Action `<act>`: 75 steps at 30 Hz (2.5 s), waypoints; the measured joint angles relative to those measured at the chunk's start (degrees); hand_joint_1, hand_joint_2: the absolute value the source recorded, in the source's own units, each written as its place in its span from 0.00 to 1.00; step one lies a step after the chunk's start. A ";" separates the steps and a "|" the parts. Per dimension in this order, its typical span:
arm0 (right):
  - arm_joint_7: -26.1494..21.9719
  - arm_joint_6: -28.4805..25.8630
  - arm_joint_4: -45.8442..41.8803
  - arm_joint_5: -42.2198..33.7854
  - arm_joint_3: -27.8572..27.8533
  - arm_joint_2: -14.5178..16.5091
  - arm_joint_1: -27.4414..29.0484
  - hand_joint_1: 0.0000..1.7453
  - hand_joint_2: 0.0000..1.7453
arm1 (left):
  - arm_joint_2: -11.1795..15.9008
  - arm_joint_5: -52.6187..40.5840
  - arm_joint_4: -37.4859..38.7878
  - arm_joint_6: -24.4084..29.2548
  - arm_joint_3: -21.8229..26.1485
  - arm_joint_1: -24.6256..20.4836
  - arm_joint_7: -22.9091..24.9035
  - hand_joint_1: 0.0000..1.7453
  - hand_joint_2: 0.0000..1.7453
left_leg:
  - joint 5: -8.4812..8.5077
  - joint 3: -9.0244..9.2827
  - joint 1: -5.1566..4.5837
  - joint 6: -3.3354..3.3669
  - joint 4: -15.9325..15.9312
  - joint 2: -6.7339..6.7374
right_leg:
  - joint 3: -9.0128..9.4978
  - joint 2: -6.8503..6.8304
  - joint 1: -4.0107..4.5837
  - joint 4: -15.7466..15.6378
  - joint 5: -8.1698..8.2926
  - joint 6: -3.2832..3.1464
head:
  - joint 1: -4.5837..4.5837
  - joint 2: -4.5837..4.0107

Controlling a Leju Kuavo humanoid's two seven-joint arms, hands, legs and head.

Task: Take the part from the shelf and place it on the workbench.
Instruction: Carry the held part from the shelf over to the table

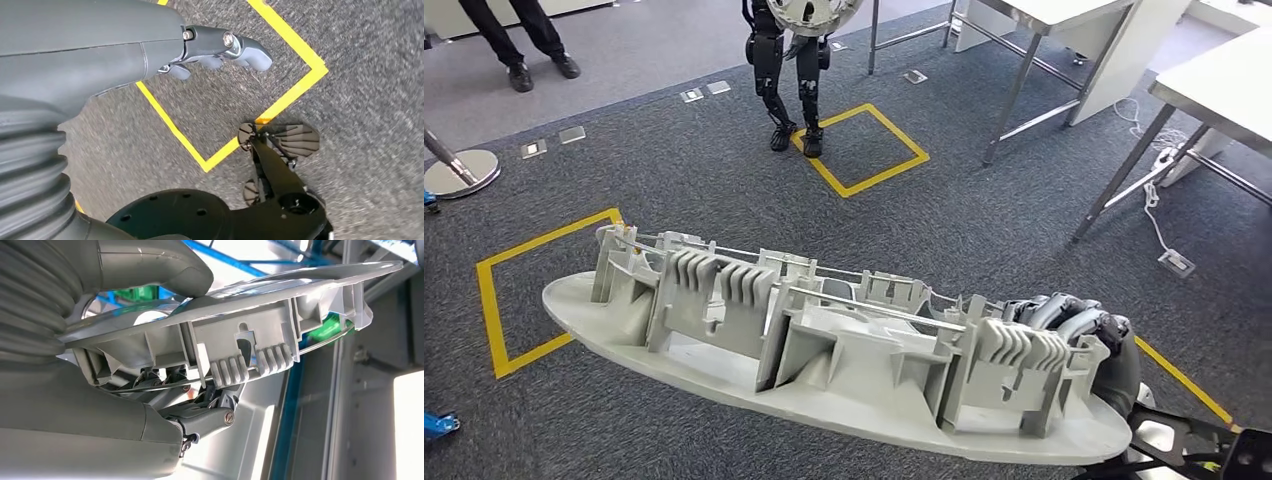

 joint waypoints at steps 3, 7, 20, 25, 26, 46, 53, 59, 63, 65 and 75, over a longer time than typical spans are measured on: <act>0.02 -0.21 0.00 0.34 0.01 0.01 0.41 1.00 1.00 | -0.03 -0.28 0.00 -0.06 0.00 -0.04 0.11 0.00 1.00 | -0.17 0.08 -0.26 0.11 0.02 2.24 | 0.21 -0.46 0.07 0.28 1.26 -0.22 | 0.07 0.00; -0.01 -0.51 -0.07 0.68 0.03 0.02 0.52 1.00 1.00 | -0.17 -0.68 0.00 -0.06 0.00 -0.17 0.18 0.00 1.00 | -0.60 0.59 -0.54 -0.55 0.05 4.38 | 7.36 -4.12 1.04 -12.83 5.81 -1.51 | 0.09 0.00; 0.02 -0.92 -0.89 0.67 0.13 0.20 2.03 1.00 1.00 | -0.05 -0.73 0.00 0.02 0.00 -0.01 0.15 0.00 1.00 | -2.01 -2.74 0.33 -3.04 6.84 -1.98 | 7.97 3.61 0.07 -13.86 6.24 -2.88 | -0.81 0.00; 0.02 -1.05 -0.87 0.62 0.13 0.19 1.75 1.00 1.00 | -0.14 -0.77 0.03 -0.13 -0.03 -0.21 -0.27 0.00 1.00 | -0.15 -0.07 0.31 -1.60 0.43 -3.64 | 7.07 6.01 -0.19 -13.48 6.38 -0.79 | -0.87 0.00; 0.02 -1.13 -0.87 0.62 0.13 0.18 1.74 1.00 1.00 | -0.14 -0.78 0.01 -0.17 -0.03 -0.24 -0.34 0.00 1.00 | -0.02 -0.02 0.29 -1.14 0.29 -3.09 | 6.85 5.26 -0.20 -13.20 6.20 -0.49 | -0.79 0.00; 0.01 -2.17 -0.84 0.63 0.64 0.35 1.08 1.00 1.00 | -0.21 -0.82 0.00 -0.79 -0.23 -0.16 -0.49 0.00 1.00 | -7.66 -4.92 -0.22 -2.81 13.11 -0.23 | 7.87 -0.15 0.54 -14.37 6.43 -3.64 | -0.65 0.00; 0.05 -2.24 -0.75 0.44 0.98 0.40 0.66 1.00 1.00 | -0.09 -0.80 0.01 -1.08 -0.24 -0.08 -0.49 0.00 1.00 | -0.16 -0.12 0.56 -2.70 0.70 -4.95 | 7.30 4.71 0.26 -13.31 6.16 -2.15 | -0.86 0.00; 0.02 -2.09 -0.69 -0.40 1.20 0.35 0.15 1.00 1.00 | -0.26 -0.79 -0.05 -1.27 -0.33 -0.16 -0.64 0.00 1.00 | 0.11 0.25 0.43 -0.29 -0.22 -1.95 | 4.11 2.23 0.08 -8.32 3.69 -0.19 | -0.20 0.00; 0.03 -1.99 -0.26 -0.42 1.35 0.35 -0.07 1.00 1.00 | -0.21 -0.75 -0.07 -1.36 -0.33 0.01 -0.71 0.00 1.00 | -0.15 0.32 0.13 0.11 -0.22 0.96 | -1.80 -0.31 0.10 3.33 -0.31 0.21 | 0.20 0.00; 0.04 -1.99 0.09 -0.37 1.45 0.35 -0.26 1.00 1.00 | -0.22 -0.73 -0.06 -1.48 -0.33 -0.07 -0.79 0.00 1.00 | -0.35 0.56 0.11 -0.01 -0.21 2.20 | 0.67 -0.88 0.17 -1.30 2.95 -0.06 | 0.26 0.00; 0.01 -2.09 0.96 -0.72 2.02 0.48 -2.02 1.00 1.00 | -0.10 -0.69 -0.03 -2.04 -0.33 -0.22 -1.24 0.00 1.00 | -5.09 -1.20 -0.23 -2.67 6.12 1.04 | 7.00 -1.71 0.48 -13.97 6.81 -3.40 | -0.21 0.00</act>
